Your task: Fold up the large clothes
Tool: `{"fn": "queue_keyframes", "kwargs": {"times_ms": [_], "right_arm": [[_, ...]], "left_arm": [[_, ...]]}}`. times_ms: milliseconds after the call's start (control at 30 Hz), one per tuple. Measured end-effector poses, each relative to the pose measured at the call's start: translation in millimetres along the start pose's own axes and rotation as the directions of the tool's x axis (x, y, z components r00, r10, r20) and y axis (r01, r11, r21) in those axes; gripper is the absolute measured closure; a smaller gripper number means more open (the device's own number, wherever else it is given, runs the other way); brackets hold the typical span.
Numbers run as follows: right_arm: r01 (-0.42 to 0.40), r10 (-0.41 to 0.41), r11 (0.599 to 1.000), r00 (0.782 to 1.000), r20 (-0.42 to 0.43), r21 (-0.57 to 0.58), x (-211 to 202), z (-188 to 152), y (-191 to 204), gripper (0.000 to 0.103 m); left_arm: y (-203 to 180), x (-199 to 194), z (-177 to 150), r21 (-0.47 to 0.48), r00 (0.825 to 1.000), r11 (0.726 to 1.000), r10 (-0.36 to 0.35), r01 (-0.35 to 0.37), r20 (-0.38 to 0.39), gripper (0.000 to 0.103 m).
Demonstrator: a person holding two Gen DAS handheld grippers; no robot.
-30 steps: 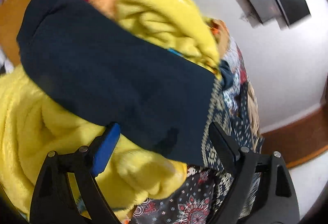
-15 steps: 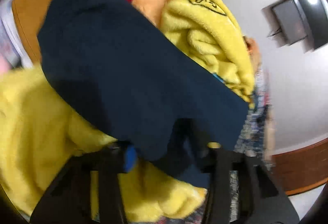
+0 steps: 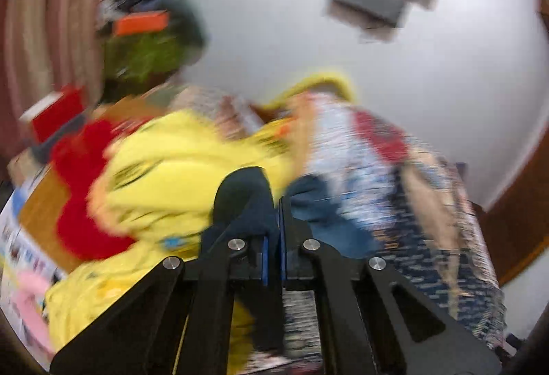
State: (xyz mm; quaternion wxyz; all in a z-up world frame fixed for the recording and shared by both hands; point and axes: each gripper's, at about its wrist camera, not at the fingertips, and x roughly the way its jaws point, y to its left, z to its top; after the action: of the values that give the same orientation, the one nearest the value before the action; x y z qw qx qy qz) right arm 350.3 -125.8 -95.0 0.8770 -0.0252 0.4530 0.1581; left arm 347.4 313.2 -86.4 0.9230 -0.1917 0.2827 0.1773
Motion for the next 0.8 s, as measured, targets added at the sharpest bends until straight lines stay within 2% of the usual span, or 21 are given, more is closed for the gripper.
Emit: {"fn": "queue_keyframes", "kwargs": {"times_ms": [67,167,267,333,400,433,567,633,667,733,767,800], "right_arm": [[0.008,-0.008,1.000,1.000,0.010,-0.008,-4.8,2.7,-6.9,0.001],[0.016,-0.016,1.000,1.000,0.027,-0.017,-11.8,4.6,-15.6,0.001],[0.017,-0.016,1.000,0.999,0.039,-0.018,-18.3,4.0,-25.7,0.001],[0.013,-0.013,1.000,0.999,0.040,-0.014,-21.0,1.3,-31.5,0.001],[0.002,-0.002,1.000,0.999,0.036,-0.002,-23.5,-2.6,-39.7,0.001],[-0.006,0.005,1.000,0.999,0.033,0.006,-24.3,-5.0,-43.7,0.001],[-0.005,0.005,1.000,1.000,0.017,0.021,-26.6,-16.2,-56.4,0.001],[-0.003,0.003,1.000,1.000,0.004,0.023,-26.2,-20.7,-61.9,0.001],[-0.001,0.001,1.000,1.000,-0.004,0.022,-26.1,-23.2,-64.8,0.001],[0.009,-0.008,1.000,1.000,-0.014,0.017,-25.7,-26.8,-69.5,0.001],[0.014,-0.014,1.000,1.000,-0.019,0.014,-25.4,-28.0,-71.4,0.001],[0.020,-0.020,1.000,1.000,-0.023,0.010,-24.7,-28.5,-72.3,0.001]], "left_arm": [[-46.9,-6.5,4.3,0.055,0.997,0.995,-0.079,0.079,0.004,0.100],[-117.2,-6.1,-3.9,0.134,0.982,0.973,-0.186,0.188,-0.028,0.100],[-187.2,5.8,-31.5,0.192,0.955,0.938,-0.269,0.290,-0.128,0.100],[-232.2,18.6,-59.6,0.241,0.933,0.910,-0.291,0.338,-0.211,0.100],[-265.5,33.0,-89.2,0.285,0.916,0.888,-0.279,0.361,-0.290,0.100],[-284.7,44.5,-111.5,0.313,0.899,0.872,-0.265,0.378,-0.348,0.100],[-316.1,67.9,-184.5,0.396,0.852,0.826,-0.176,0.400,-0.493,0.100],[-321.4,77.6,-214.0,0.408,0.812,0.810,-0.137,0.422,-0.568,0.100],[-326.8,74.8,-224.0,0.423,0.811,0.805,-0.117,0.415,-0.573,0.098],[-326.3,70.3,-232.4,0.463,0.821,0.787,-0.095,0.408,-0.562,0.095],[-323.6,65.5,-232.4,0.464,0.818,0.781,-0.101,0.419,-0.567,0.086],[-322.7,62.7,-234.3,0.448,0.803,0.779,-0.117,0.439,-0.585,0.079]]}}
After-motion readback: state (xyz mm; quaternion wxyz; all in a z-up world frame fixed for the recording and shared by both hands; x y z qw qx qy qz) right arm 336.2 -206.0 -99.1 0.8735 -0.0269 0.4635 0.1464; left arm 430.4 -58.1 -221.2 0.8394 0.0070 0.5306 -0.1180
